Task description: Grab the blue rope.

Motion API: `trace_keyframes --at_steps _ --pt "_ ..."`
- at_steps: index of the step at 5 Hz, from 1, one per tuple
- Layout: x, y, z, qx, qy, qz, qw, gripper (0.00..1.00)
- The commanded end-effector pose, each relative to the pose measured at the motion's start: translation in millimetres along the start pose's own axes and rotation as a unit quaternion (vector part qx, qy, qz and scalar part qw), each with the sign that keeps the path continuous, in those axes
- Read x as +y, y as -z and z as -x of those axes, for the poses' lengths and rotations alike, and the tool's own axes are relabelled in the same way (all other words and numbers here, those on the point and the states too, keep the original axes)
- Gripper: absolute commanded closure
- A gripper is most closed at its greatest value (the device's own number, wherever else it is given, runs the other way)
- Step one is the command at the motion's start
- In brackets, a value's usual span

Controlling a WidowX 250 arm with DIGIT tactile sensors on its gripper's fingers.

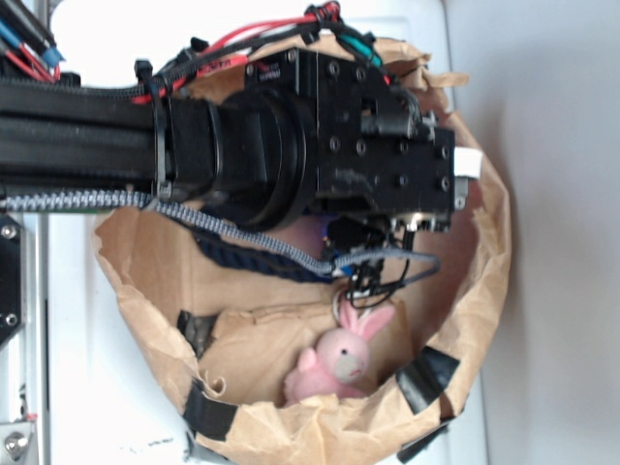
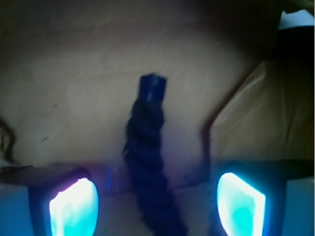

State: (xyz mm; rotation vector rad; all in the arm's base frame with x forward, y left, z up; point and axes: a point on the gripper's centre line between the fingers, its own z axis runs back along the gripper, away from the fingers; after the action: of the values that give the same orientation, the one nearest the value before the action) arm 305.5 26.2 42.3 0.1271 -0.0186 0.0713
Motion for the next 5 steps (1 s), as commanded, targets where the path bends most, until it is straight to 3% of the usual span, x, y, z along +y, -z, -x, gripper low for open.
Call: trace_keyframes --at_steps 1,2,5 --pt "11.8 7.3 -21.0 -0.048 0.030 0.031 0.998 0.00" --pt "14.2 11.0 -29.3 -0.082 0.069 0.037 0.994 0.00" --pt "14.2 11.0 -29.3 -0.082 0.069 0.037 0.994 0.00"
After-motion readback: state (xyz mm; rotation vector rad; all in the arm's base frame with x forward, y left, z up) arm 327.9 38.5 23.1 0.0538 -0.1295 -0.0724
